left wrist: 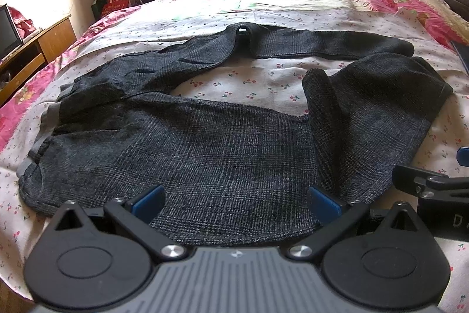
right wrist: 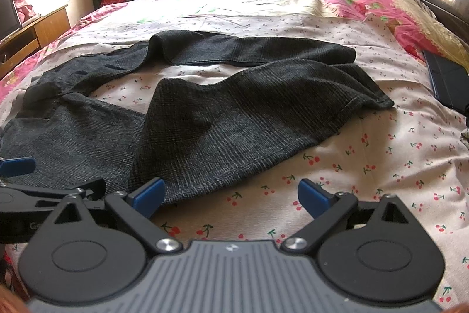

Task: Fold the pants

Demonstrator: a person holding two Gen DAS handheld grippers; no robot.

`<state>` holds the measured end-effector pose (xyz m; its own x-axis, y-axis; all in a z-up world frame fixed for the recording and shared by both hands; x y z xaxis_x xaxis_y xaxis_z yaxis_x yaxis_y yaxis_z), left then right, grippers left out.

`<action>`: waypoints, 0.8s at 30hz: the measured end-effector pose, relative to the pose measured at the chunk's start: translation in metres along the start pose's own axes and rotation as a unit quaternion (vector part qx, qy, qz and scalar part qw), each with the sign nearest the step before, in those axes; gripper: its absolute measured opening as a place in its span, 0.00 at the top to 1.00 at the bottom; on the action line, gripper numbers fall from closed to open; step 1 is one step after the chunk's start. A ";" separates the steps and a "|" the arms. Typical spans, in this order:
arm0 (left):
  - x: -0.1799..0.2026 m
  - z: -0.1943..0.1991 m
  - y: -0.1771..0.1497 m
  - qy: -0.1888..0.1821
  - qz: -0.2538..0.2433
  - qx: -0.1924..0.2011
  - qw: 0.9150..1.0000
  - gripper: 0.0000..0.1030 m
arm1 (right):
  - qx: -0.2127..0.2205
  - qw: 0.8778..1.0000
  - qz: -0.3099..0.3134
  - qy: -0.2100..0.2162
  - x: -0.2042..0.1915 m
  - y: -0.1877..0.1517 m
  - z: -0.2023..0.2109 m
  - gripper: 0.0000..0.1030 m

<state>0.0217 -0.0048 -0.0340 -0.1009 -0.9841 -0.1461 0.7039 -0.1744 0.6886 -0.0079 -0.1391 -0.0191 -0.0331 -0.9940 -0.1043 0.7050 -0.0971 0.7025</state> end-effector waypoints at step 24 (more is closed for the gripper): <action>0.114 -0.030 0.070 -0.105 -0.120 0.065 0.985 0.00 | 0.016 0.981 -0.188 -0.050 0.159 0.057 -0.037 0.06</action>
<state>0.0807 -0.1287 -0.0234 -0.4071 -0.8965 -0.1749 0.5464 -0.3925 0.7399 0.0531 -0.3008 -0.0219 -0.3571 -0.8873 -0.2919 0.6069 -0.4579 0.6496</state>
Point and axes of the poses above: each gripper's, at about its wrist camera, not at the fingertips, and z roughly against the way its jaws point, x to its right, y to its top, the point moved 3 cm from there along -z, roughly the way its jaws point, and after that the axes turned 3 degrees about y, right-handed, at the moved point
